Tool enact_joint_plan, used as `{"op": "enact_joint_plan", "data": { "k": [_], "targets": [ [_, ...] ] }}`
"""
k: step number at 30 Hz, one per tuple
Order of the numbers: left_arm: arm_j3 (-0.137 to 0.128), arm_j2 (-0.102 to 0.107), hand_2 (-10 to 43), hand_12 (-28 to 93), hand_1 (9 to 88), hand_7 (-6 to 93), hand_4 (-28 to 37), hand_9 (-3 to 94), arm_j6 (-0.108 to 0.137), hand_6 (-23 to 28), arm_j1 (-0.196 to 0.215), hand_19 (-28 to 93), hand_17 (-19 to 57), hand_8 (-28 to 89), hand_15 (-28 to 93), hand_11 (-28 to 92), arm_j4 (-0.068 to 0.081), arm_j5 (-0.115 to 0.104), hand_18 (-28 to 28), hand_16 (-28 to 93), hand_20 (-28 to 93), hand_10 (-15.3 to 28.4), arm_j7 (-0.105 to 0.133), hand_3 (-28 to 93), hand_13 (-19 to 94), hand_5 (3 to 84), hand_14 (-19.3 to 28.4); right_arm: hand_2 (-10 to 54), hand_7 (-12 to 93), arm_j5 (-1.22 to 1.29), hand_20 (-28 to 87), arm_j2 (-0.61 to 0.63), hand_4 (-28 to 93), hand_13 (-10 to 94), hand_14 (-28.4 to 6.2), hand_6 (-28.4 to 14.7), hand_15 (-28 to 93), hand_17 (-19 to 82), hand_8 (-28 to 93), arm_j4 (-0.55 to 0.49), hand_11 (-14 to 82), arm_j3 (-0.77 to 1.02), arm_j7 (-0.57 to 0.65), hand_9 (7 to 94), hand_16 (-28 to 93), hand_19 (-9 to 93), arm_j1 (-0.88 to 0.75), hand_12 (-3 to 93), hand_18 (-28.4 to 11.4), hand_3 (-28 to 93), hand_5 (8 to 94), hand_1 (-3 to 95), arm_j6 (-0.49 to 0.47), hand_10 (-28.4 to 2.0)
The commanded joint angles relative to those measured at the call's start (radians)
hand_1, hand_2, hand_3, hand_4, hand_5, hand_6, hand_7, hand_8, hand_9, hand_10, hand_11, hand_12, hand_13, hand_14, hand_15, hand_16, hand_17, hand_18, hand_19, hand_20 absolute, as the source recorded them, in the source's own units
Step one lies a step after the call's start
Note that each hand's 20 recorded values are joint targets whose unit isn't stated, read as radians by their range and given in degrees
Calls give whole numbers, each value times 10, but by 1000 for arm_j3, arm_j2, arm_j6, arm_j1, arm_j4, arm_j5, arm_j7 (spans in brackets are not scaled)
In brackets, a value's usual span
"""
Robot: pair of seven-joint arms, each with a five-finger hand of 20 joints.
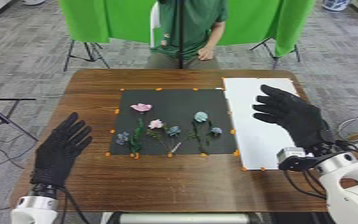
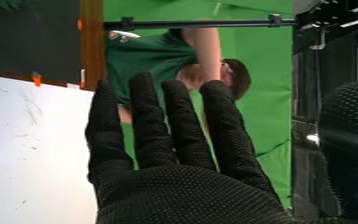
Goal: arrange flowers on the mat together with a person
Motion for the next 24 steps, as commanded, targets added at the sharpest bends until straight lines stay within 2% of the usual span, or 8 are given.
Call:
{"op": "enact_joint_plan", "data": {
  "k": [1,4,7,9,13,16,20,24],
  "targets": [
    [3,-20,-18,154,250,157,-271,263,12,26,4,411,-95,-86,173,157,12,2,211,29,78,114,-13,699,227,317,131,16,117,16,255,0,-250,326,-141,-51,131,67,-81,11,77,-19,5,370,288,424,18,219,-223,813,365,125,0,-151],
    [6,-26,-17,153,250,155,-272,264,-6,26,7,411,-95,-86,173,156,14,27,211,29,78,114,-21,699,227,318,132,28,115,19,255,-5,-251,325,-143,-52,130,66,-81,7,73,-16,0,366,287,423,11,217,-224,804,362,120,-21,-152],
    [22,-9,-17,153,249,155,-272,263,3,26,-21,411,-95,-86,173,156,22,18,211,28,78,113,-1,699,226,318,131,34,113,19,255,5,-250,325,-143,-52,128,66,-79,0,73,-8,-19,365,287,422,2,219,-224,802,360,117,6,-151],
    [13,-2,-16,154,249,156,-273,262,-4,25,-24,410,-96,-86,173,156,20,16,210,28,78,112,-2,698,226,317,131,34,112,15,255,-2,-248,326,-143,-52,129,66,-78,3,74,-2,-22,366,288,423,6,220,-225,803,360,116,5,-151],
    [17,-17,-15,154,248,157,-272,264,10,25,-3,410,-96,-86,174,157,19,0,211,28,78,114,-3,699,227,318,132,34,113,21,255,6,-248,326,-144,-52,130,66,-77,-4,74,21,-29,366,288,424,-17,220,-225,803,360,116,25,-151],
    [18,-23,-15,153,249,157,-272,266,2,25,0,411,-96,-86,174,156,22,2,211,28,79,116,-11,699,227,318,132,35,114,24,257,13,-248,327,-143,-53,132,66,-77,-16,75,40,-25,367,288,426,-40,220,-226,803,362,116,29,-151],
    [16,-12,-15,153,248,155,-272,266,4,26,-16,411,-95,-86,175,157,22,5,211,28,79,116,6,699,227,319,132,35,116,22,258,17,-247,328,-143,-53,134,66,-78,-8,77,34,-33,367,287,427,-24,220,-226,805,363,115,26,-151],
    [20,-14,-14,153,249,154,-272,266,-5,27,-16,412,-95,-85,177,158,24,0,211,27,79,115,-1,698,228,320,132,36,117,22,259,9,-248,328,-143,-53,135,66,-79,-2,78,24,-30,368,286,428,-20,220,-226,804,363,116,16,-151]
  ]
}}
